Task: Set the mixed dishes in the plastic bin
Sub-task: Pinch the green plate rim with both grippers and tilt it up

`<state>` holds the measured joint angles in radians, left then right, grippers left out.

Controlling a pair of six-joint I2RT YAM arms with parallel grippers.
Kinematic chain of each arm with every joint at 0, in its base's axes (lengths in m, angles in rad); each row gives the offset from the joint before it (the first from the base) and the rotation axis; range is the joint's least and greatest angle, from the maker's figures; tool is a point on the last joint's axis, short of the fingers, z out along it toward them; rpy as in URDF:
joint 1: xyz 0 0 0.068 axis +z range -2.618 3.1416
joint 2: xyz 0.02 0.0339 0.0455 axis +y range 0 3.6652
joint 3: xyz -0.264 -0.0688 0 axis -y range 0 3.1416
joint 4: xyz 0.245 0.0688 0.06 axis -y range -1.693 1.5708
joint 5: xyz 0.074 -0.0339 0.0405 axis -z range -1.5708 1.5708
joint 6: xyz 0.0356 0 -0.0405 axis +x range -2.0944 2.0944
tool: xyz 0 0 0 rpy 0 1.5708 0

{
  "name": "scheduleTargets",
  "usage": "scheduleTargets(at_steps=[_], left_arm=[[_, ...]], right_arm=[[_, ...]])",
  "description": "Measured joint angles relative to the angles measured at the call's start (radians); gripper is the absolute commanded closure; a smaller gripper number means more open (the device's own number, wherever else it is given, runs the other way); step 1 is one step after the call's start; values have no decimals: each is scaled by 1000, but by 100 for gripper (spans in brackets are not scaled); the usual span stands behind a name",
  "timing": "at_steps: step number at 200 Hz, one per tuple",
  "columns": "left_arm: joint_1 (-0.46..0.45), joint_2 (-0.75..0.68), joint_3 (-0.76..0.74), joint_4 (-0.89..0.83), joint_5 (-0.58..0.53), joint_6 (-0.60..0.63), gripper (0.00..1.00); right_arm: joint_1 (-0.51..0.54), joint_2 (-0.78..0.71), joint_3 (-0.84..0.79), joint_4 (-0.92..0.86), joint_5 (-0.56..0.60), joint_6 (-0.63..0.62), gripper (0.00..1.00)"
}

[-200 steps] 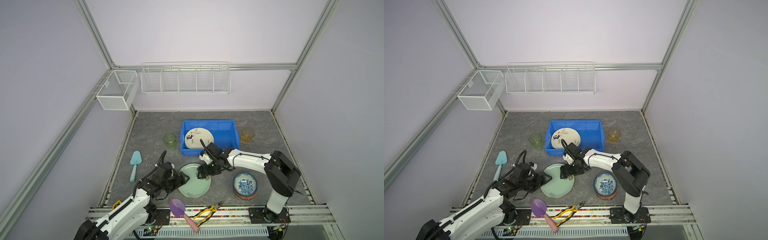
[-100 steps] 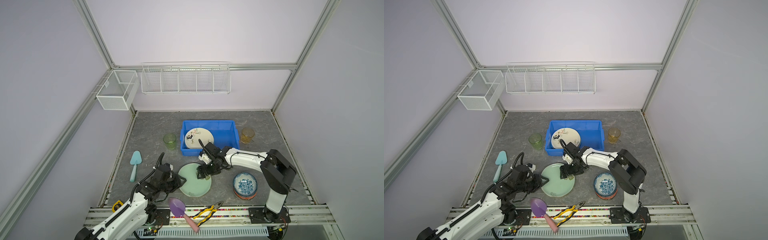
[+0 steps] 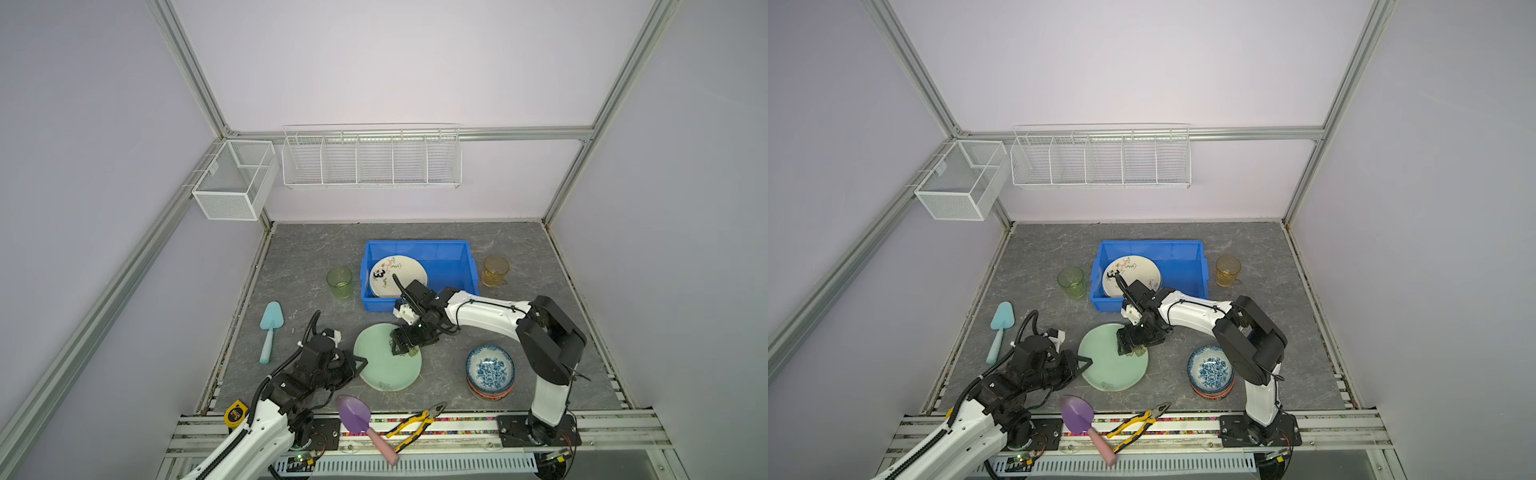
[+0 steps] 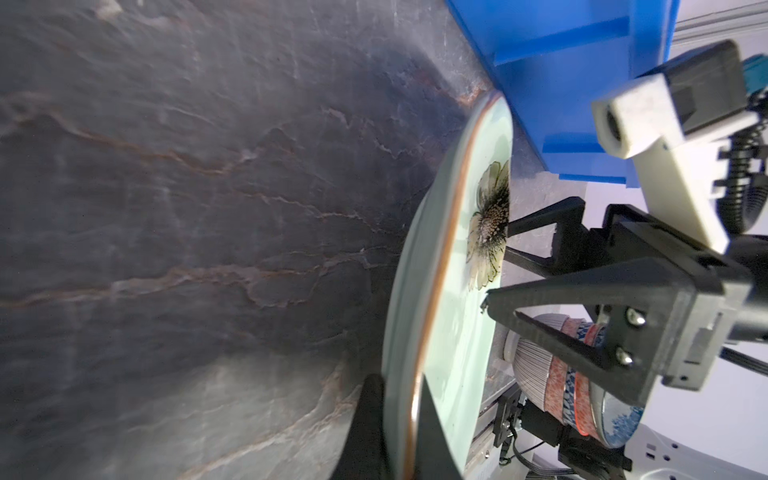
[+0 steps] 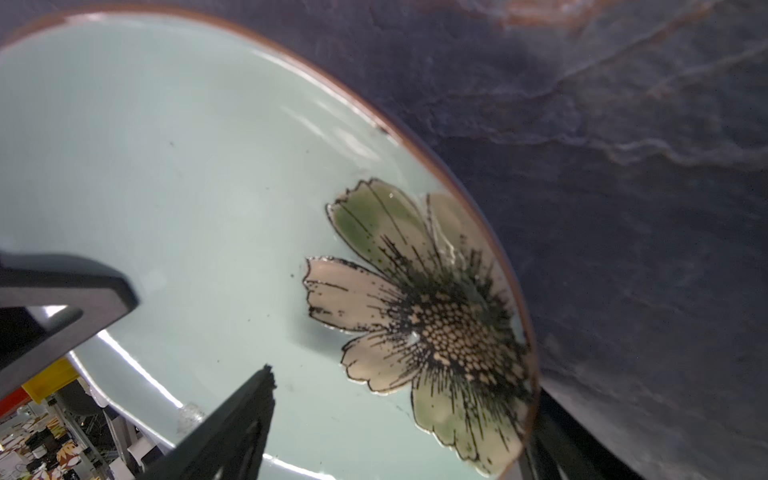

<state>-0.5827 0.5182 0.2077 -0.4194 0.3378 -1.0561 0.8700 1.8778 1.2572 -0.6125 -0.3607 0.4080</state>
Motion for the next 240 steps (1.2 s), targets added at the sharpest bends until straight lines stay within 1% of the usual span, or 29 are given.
scheduleTargets(at_steps=[50,88,113,147,174,202,240], left_arm=[[0,-82,-2,-29,-21,-36,100],[0,-101,-2,-16,-32,-66,100],[0,-96,-2,-6,-31,-68,100],[0,-74,-2,-4,-31,-68,100],[1,-72,-2,34,-27,-68,100],[27,-71,-2,105,5,-71,100],[112,-48,-2,221,100,-74,100]], right_arm=[[-11,0,68,-54,-4,-29,12],[-37,-3,110,-73,-15,-33,12],[-76,-25,133,-85,-37,-31,12],[-154,-91,196,-102,-71,-39,12],[-210,-131,216,-115,-116,-48,12],[-249,-138,208,-120,-161,-50,12],[-263,-138,196,-124,-208,-55,11]])
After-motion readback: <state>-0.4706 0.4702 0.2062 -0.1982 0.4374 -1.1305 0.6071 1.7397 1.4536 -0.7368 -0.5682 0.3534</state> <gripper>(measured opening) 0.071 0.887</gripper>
